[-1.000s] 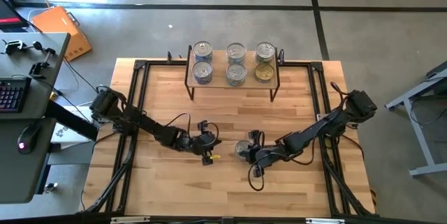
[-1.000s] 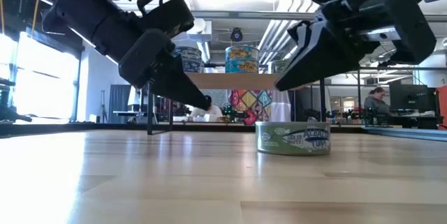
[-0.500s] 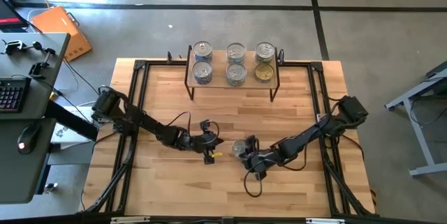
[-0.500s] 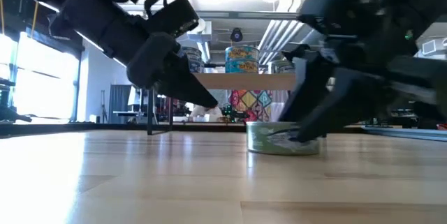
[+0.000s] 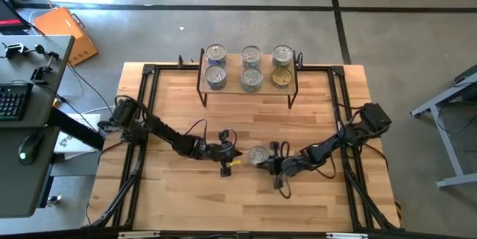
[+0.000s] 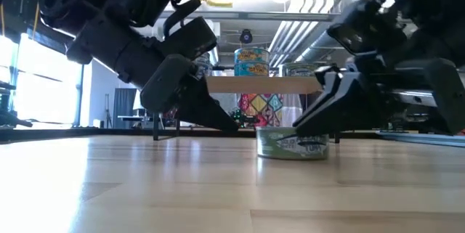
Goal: Stack canned seafood by type on shelf
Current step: Stack the green tuna can on top of the other green tuna can on the shelf
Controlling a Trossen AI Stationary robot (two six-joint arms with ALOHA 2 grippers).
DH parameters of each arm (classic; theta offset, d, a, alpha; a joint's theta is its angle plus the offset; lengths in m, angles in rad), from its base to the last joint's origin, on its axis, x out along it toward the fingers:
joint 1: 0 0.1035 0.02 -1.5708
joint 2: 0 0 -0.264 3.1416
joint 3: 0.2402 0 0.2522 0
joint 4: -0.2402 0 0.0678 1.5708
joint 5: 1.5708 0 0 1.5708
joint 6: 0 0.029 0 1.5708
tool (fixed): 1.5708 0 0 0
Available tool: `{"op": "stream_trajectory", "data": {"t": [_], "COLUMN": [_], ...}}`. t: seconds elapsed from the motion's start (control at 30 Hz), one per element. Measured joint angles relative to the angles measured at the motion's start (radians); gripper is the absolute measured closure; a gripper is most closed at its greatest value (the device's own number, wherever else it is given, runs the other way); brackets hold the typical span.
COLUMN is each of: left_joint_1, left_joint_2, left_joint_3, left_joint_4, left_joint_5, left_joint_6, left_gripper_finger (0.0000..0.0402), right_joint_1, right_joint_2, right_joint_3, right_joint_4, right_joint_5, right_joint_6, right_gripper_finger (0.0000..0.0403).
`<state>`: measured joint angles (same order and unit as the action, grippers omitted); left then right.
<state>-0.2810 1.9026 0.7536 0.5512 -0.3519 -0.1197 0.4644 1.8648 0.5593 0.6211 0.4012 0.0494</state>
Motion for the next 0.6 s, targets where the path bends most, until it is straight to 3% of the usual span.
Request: {"op": "stream_trajectory", "data": {"t": [0.27,0.43,0.6], "left_joint_1": [-0.006,-0.03,-0.043], "left_joint_2": [-0.009,-0.054,-0.092], "left_joint_3": [0.0,0.0,0.0], "left_joint_4": [-0.018,-0.076,-0.108], "left_joint_5": [0.008,0.013,-0.022], "left_joint_6": [0.005,0.042,0.046], "left_gripper_finger": [0.0401,0.0401,0.0401], "right_joint_1": [0.001,0.0,0.0], "right_joint_2": [0.002,-0.049,-0.12], "right_joint_3": [-0.039,-0.038,-0.043], "right_joint_4": [0.093,0.048,0.016], "right_joint_5": [0.076,0.158,0.175], "right_joint_6": [-0.065,-0.105,-0.14], "right_gripper_finger": [0.0402,0.0402,0.0402]}}
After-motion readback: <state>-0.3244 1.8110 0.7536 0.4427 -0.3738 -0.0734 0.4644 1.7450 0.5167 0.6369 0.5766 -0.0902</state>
